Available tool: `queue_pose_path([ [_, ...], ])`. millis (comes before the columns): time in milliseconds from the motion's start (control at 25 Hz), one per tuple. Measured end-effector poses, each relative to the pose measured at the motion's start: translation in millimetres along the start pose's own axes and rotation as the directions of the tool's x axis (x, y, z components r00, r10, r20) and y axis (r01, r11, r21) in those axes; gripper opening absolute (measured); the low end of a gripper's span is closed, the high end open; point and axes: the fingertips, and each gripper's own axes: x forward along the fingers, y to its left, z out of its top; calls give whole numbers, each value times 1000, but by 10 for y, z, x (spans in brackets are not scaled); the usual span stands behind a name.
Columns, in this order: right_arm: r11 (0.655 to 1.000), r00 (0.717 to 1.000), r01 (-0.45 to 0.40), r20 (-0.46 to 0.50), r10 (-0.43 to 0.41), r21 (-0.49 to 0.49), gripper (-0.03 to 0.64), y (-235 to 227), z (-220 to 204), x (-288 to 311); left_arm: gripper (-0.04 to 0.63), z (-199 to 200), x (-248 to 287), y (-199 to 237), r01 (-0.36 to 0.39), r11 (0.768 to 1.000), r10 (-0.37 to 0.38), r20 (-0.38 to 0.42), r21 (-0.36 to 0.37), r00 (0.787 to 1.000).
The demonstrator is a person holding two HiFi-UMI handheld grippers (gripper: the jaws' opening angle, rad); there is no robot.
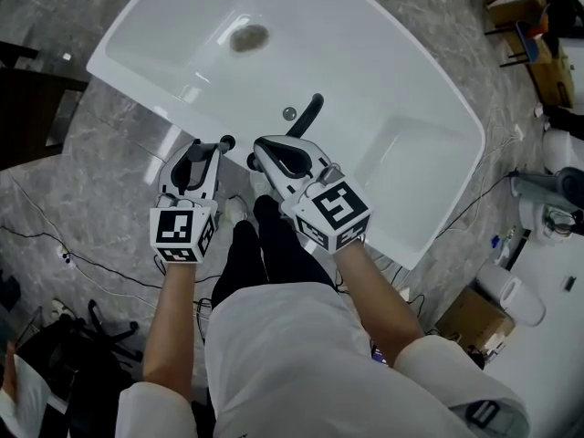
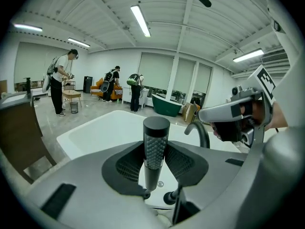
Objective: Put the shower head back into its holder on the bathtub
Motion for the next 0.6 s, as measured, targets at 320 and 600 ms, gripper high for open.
queue_pose_path([
  [320,1000,1000,-22,1,22,-14,19,6,-25,1,143,-401,242,56,-18,1000,18,-78,0,997],
  [600,1000,1000,-13,-8,12,-10,18,-3,-110,49,142,-626,387,81,-17,1000,18,-123,16,992],
])
